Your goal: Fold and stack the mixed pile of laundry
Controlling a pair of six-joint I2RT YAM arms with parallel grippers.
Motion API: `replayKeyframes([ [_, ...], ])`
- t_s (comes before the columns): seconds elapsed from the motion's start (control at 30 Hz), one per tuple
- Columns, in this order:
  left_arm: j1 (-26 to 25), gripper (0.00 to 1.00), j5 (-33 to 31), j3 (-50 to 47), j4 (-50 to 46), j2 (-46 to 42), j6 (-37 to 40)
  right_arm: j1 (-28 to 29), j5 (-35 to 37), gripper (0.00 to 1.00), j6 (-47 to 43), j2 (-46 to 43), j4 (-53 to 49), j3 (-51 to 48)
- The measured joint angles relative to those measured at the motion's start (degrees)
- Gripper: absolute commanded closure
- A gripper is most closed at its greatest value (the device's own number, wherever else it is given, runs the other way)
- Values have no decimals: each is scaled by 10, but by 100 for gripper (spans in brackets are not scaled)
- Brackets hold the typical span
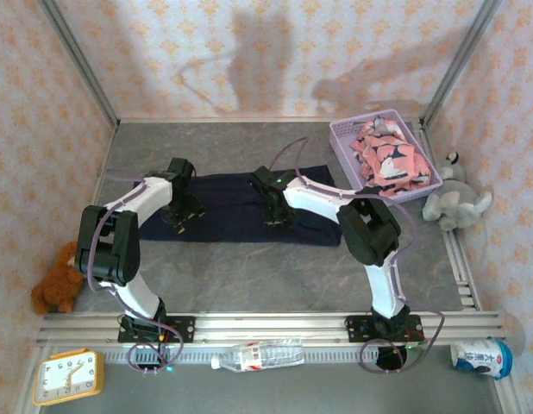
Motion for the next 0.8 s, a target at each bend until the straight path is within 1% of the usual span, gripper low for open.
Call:
replayKeyframes([
  [0.1,0,36,-7,0,0,-2,0,0,-1,96,9,0,-1,5],
  [0.3,0,36,-10,-3,2,-2,0,0,-6,97,21,-16,-16,7],
  [0.5,0,36,-10,-17,5,-2,-2,0,-38,97,23,-24,-22,21],
  [0.63,0,36,-10,-25,9,-2,-2,0,-82,96,21,-24,-21,28],
  [0.7,0,36,-10,-31,10,-2,-3,0,-108,90,19,-20,-21,35],
  [0.8,0,36,-10,-38,12,-2,-5,0,-139,67,11,-8,-20,49],
])
